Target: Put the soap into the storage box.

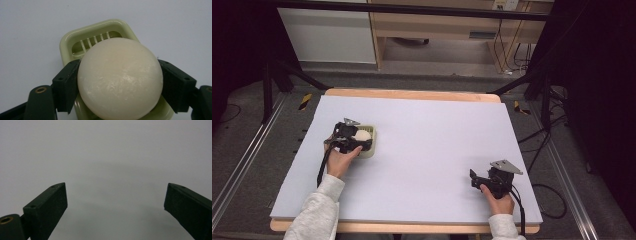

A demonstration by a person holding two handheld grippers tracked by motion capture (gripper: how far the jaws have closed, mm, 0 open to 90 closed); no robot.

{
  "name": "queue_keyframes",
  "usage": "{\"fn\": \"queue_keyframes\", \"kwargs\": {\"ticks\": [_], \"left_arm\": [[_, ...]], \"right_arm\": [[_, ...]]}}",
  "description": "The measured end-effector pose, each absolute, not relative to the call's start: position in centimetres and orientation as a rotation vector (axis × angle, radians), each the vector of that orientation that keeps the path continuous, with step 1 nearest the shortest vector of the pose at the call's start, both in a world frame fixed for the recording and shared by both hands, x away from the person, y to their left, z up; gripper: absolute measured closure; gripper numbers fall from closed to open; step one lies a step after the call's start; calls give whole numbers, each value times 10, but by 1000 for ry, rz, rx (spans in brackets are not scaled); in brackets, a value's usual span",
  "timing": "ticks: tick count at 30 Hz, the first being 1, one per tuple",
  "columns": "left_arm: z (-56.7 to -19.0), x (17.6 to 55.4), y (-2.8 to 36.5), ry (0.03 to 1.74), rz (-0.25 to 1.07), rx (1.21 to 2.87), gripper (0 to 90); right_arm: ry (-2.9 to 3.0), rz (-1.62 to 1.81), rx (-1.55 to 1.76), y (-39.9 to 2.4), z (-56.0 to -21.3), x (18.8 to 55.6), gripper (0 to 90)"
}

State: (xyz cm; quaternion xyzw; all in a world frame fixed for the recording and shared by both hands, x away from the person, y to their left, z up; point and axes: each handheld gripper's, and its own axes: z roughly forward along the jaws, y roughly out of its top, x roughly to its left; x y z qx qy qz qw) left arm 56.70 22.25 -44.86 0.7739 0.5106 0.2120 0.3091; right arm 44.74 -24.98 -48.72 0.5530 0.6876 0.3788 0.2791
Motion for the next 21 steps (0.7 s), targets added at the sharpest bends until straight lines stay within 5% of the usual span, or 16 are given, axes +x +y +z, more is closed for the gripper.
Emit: {"fn": "queue_keyframes", "kwargs": {"ticks": [21], "left_arm": [[-429,549,224,1299,577,1965,195]], "right_arm": [[1843,1015,1481,-249,-487,447,52]]}}
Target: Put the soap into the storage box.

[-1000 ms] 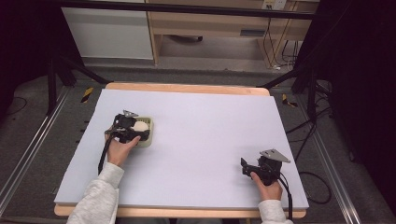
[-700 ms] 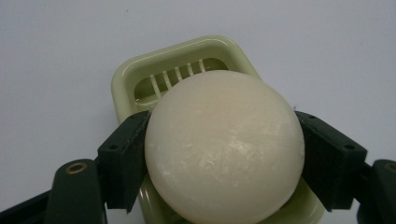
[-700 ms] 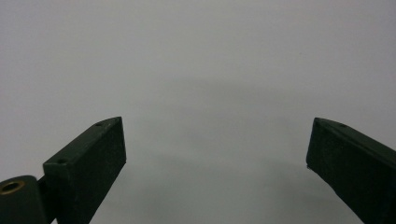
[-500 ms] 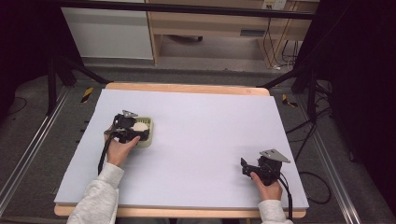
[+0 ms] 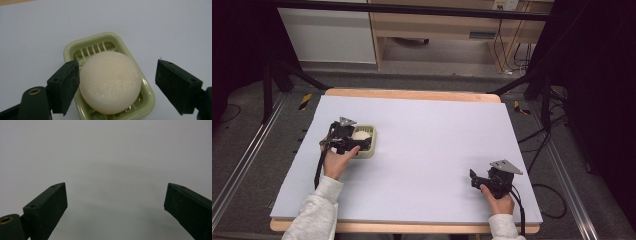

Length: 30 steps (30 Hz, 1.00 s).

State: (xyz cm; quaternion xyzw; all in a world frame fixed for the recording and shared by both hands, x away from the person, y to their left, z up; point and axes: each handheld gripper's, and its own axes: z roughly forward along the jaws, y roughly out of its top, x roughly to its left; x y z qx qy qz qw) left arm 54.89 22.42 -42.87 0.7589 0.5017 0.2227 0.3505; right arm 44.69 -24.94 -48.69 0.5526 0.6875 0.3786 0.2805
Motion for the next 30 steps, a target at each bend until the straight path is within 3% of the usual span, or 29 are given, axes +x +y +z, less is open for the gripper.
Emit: {"fn": "queue_keyframes", "kwargs": {"ticks": [30], "left_arm": [[-432,494,241,1219,582,1927,237]], "right_arm": [[1833,1023,1477,-250,-487,446,52]]}}
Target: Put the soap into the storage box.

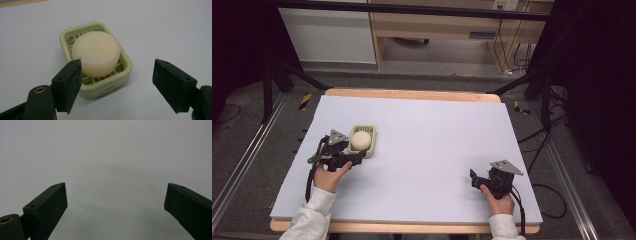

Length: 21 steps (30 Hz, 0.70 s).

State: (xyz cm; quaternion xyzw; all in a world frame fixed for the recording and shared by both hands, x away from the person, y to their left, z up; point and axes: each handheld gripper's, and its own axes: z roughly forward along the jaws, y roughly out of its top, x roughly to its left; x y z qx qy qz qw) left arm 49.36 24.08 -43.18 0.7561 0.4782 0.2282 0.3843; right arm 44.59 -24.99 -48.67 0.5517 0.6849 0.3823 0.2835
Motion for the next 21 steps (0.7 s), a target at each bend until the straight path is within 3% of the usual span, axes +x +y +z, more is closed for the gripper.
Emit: {"fn": "queue_keyframes", "kwargs": {"ticks": [21], "left_arm": [[-463,462,266,1220,630,1983,220]], "right_arm": [[1831,1028,1480,-250,-486,445,50]]}}
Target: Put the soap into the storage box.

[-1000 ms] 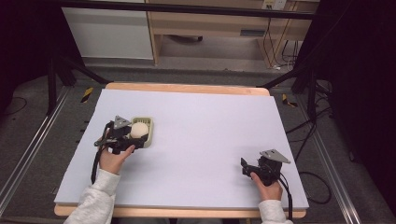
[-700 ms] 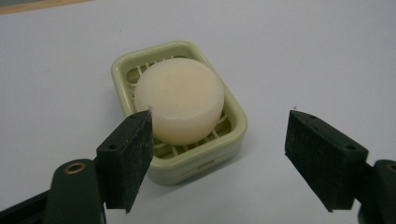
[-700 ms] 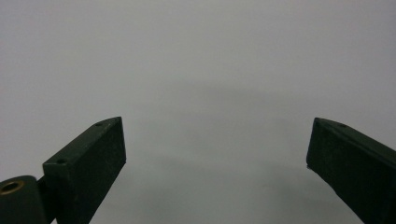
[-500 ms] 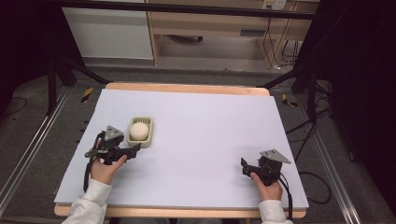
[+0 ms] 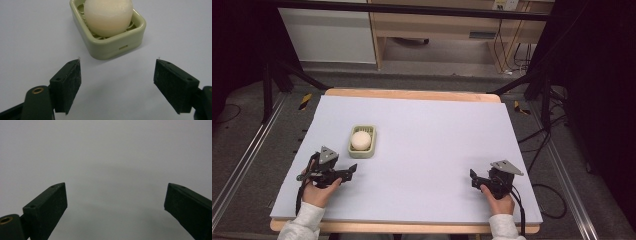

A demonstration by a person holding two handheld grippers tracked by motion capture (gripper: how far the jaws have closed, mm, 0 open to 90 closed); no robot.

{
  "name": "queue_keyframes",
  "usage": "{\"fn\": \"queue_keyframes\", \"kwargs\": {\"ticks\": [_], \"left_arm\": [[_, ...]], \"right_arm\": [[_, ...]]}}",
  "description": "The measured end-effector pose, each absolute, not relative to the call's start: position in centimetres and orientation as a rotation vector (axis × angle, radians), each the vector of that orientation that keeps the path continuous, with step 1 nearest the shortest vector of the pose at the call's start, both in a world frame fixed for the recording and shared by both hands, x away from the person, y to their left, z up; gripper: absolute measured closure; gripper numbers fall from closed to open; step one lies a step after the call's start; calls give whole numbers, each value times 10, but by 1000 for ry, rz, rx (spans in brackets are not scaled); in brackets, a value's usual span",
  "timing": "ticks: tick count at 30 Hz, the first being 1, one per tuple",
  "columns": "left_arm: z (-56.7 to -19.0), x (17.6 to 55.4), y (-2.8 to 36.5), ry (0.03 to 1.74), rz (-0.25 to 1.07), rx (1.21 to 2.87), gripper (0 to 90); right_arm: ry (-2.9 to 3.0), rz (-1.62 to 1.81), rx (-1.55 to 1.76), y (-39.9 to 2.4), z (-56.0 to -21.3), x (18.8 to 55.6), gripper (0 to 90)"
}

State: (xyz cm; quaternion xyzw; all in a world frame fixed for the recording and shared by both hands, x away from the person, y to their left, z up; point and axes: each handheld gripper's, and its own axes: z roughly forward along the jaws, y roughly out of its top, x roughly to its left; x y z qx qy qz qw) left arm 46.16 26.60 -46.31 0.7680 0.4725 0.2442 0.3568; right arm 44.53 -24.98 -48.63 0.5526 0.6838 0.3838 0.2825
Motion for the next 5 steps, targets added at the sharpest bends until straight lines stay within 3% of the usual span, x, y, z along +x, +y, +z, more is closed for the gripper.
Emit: {"fn": "queue_keyframes", "kwargs": {"ticks": [5], "left_arm": [[-467,458,277,1261,628,1973,210]], "right_arm": [[1831,1026,1480,-250,-487,446,50]]}}
